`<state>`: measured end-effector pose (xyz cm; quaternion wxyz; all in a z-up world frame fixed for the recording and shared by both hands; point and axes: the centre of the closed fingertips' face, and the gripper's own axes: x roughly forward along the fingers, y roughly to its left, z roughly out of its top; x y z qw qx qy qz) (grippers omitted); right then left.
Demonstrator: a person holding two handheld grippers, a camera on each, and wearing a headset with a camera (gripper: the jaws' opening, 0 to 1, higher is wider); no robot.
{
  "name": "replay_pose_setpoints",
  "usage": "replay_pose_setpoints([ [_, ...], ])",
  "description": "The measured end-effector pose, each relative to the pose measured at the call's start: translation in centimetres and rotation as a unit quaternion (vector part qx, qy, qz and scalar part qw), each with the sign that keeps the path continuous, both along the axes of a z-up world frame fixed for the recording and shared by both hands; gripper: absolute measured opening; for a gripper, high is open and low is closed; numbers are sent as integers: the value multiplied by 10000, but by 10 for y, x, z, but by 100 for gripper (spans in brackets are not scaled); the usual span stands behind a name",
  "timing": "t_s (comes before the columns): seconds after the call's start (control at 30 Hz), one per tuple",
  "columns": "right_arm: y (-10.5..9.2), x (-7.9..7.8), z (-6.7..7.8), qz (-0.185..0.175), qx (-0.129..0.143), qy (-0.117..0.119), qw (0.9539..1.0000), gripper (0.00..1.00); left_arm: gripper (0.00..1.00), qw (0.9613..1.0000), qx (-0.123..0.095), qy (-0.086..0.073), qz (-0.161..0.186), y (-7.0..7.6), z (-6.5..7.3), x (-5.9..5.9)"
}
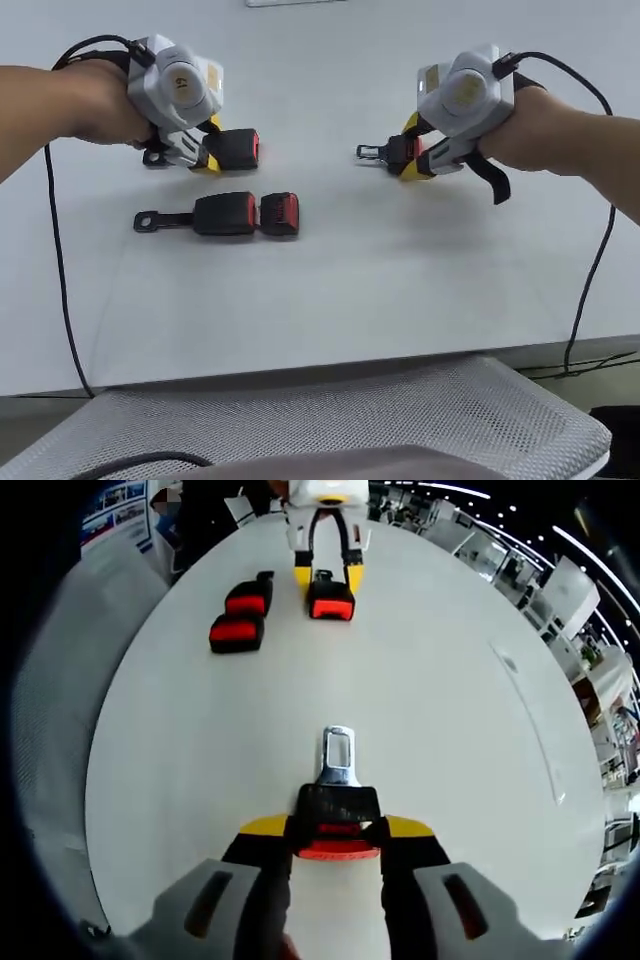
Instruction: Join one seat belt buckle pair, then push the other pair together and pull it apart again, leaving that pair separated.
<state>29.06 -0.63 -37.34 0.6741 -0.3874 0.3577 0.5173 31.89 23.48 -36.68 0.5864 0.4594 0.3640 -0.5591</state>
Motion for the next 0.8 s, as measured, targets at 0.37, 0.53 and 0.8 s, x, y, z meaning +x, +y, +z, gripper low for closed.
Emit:
replay_pose_setpoints([
  [0.37,-6,1,5,-182,-144,-81,9997,40,32,9999,41,-106,-56,0,1,-1],
  [0.53,-7,-2,8,-226,-268,-231,9991,42,34,9996,52,-266,59,2,3,0],
  [0.8,-22,-15,34,-819,60,-511,9953,51,43,9975,-102,-593,367,20,33,-10],
])
